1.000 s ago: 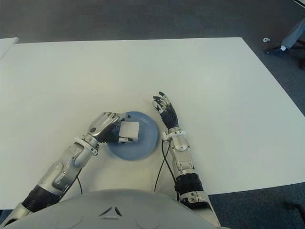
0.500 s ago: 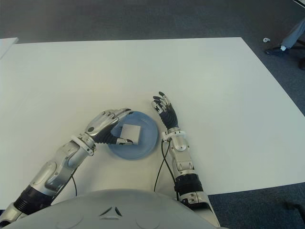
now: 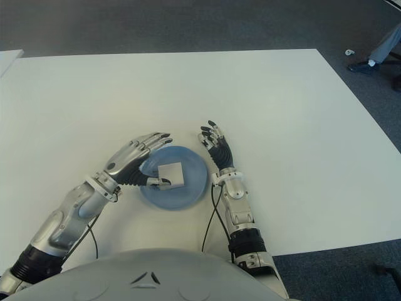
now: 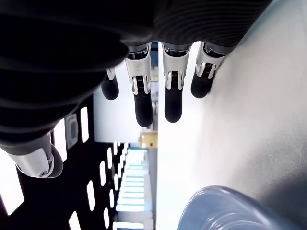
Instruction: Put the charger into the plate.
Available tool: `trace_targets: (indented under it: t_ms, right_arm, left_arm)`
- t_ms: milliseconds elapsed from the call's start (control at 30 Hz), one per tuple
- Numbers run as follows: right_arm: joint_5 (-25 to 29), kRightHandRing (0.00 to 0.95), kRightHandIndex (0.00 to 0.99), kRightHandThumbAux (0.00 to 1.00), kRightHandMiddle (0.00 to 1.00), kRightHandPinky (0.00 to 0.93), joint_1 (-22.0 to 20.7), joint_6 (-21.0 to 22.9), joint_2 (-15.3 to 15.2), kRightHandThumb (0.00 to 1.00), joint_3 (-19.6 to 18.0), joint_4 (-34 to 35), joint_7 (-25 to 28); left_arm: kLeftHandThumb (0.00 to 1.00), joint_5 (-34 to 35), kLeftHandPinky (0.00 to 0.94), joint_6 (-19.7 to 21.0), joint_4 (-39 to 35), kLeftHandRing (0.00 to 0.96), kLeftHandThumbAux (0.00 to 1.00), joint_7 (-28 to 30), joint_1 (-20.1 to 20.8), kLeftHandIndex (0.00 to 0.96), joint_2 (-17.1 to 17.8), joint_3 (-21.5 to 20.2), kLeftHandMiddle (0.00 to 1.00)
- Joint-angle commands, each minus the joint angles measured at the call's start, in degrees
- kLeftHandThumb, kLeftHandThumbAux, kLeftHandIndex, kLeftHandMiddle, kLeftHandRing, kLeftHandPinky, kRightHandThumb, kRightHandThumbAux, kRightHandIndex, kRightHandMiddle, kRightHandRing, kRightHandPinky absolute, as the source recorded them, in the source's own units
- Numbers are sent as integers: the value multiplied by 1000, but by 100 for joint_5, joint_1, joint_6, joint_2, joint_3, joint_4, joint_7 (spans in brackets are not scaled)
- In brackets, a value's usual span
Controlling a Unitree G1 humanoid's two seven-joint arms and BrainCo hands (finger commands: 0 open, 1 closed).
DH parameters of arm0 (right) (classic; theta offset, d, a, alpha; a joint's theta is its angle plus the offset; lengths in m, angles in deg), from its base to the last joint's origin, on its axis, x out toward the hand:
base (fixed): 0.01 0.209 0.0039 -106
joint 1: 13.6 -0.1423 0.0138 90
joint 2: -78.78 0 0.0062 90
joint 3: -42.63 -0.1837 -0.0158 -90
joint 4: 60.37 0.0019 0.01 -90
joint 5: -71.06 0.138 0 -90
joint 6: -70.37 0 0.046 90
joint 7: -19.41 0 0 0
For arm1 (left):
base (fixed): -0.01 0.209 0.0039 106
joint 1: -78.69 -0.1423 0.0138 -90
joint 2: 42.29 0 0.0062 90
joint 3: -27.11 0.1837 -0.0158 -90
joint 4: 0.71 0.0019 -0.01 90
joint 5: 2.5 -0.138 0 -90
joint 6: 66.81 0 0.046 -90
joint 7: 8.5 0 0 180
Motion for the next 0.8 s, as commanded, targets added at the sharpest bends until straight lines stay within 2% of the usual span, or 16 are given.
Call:
trace_targets:
  t_ms: [33,200,367,500,533,600,633,733,800]
  right_arm:
    - [2,185,83,461,227,64,120,165,31,0,8,-84,10]
    - [7,186,84,437,226,63,128,171,32,0,2,-69,6]
    - [22,186,85,423,225,69,131,177,23,0,-8,-67,20]
    - [43,188,90,417,227,75,134,179,18,0,-23,-67,34]
    - [38,188,90,416,227,76,138,168,19,0,-23,-69,27]
    - [29,187,93,414,228,73,146,152,23,0,-20,-74,17]
    - [23,187,94,414,228,72,148,146,26,0,-16,-78,12]
    - [13,187,92,410,227,72,148,137,31,0,-10,-86,2]
    - [11,186,91,404,227,74,141,135,32,0,-10,-93,-4]
  left_arm:
    - [227,495,0,-155,8,0,325,-81,-70,0,-56,-295,16]
    - [214,1112,0,-211,-53,12,354,-38,-82,6,-200,-584,57]
    - [236,1470,0,-126,-158,69,398,59,-71,26,-275,-811,117]
    - [243,1833,0,360,-302,124,447,221,-67,49,-456,-981,178]
    - [243,2331,0,714,-369,128,453,375,-83,52,-628,-1046,183]
    - [258,2925,17,1144,-466,136,538,566,-103,82,-828,-1128,187]
    - [260,3372,20,1180,-47,137,550,669,29,86,-929,-1291,187]
    - [262,4049,54,1129,779,118,632,843,315,96,-1064,-1593,158]
    - [238,4424,73,1157,901,100,678,874,384,82,-1236,-1725,127]
